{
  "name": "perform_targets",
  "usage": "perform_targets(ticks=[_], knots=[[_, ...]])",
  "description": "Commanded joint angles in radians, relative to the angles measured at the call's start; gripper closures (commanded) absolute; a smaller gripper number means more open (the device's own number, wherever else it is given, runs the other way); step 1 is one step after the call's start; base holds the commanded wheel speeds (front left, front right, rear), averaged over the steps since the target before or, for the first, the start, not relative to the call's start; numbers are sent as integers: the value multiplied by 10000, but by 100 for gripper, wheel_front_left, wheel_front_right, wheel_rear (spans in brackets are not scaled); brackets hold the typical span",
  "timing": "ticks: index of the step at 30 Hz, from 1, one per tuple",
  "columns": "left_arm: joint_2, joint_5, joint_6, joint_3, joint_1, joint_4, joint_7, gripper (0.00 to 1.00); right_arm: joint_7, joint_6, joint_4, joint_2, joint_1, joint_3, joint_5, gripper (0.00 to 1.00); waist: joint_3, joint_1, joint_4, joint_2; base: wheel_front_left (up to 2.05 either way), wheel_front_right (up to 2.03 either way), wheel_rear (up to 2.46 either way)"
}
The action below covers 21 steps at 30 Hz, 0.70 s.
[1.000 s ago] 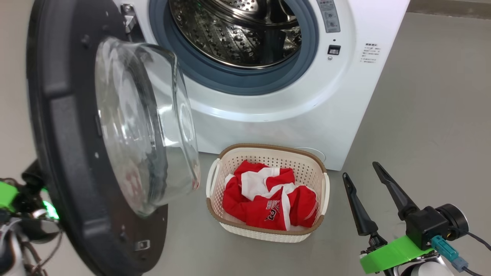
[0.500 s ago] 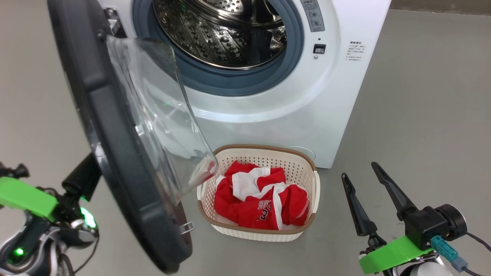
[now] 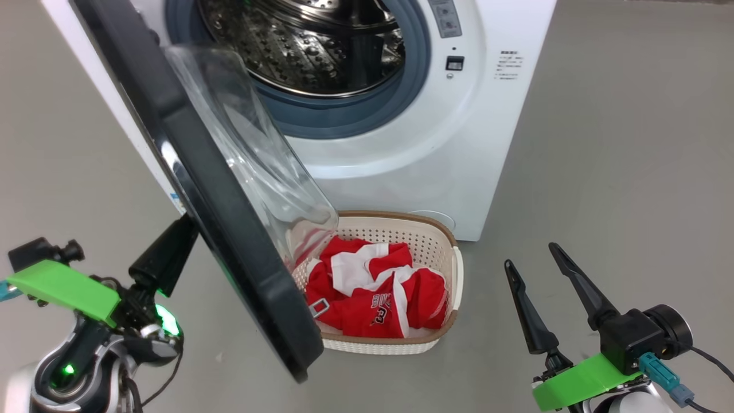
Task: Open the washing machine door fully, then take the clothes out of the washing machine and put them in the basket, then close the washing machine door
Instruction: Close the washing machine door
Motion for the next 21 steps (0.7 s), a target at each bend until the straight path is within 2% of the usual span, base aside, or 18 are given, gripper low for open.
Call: perform_targets(ticks=[1, 11, 21], knots=[[178, -63, -210, 105, -21, -282, -106, 100, -63, 63, -223, 2, -377, 208, 26, 0, 77, 0, -164, 0, 0, 0, 0], [178, -254, -329, -420, 102, -349, -502, 100, -63, 63, -221, 2, -431, 139, 58, 0, 156, 0, -487, 0, 0, 0, 0], [178, -78, -411, -453, 160, -473, -857, 100, -63, 63, -263, 3, -435, 78, 109, 0, 225, 0, -548, 0, 0, 0, 0]])
